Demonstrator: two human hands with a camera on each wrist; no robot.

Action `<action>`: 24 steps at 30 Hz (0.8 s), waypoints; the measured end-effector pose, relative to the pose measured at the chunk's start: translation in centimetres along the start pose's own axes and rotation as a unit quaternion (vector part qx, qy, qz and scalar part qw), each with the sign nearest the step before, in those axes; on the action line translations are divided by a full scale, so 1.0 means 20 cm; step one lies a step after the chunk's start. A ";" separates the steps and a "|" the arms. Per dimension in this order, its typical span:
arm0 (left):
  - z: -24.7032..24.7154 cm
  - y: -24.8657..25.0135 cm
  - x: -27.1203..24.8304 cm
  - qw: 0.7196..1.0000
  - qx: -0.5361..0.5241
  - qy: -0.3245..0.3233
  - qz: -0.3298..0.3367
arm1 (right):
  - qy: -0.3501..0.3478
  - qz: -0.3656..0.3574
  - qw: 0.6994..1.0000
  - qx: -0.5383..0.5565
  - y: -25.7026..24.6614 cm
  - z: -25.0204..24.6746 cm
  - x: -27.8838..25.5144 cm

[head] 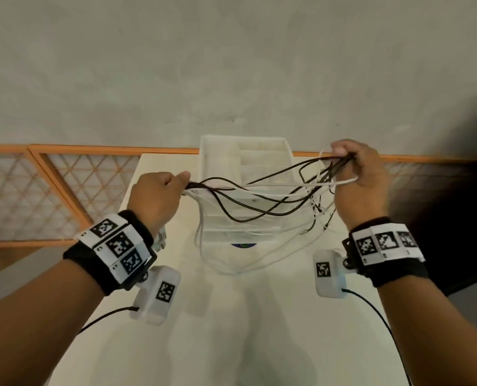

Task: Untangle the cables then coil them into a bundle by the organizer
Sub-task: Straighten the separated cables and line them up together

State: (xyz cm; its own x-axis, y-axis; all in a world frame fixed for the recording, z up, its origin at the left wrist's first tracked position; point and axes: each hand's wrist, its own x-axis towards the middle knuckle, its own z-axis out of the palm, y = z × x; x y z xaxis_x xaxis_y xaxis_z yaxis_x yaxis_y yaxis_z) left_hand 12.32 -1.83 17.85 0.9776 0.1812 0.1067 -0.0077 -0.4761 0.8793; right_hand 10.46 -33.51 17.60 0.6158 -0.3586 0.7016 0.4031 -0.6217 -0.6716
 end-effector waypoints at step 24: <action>0.01 -0.07 -0.11 0.973 0.200 -0.114 0.001 | -0.078 0.078 0.979 0.174 -0.28 0.03 -0.14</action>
State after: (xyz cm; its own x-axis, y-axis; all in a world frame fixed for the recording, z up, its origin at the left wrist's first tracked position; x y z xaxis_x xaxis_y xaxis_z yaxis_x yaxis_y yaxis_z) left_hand 10.20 -1.77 16.35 0.9993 0.0063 -0.0381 0.0287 -0.7816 0.6231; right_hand 6.82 -28.60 19.28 0.7736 -0.3027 0.5567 0.4845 -0.2836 -0.8275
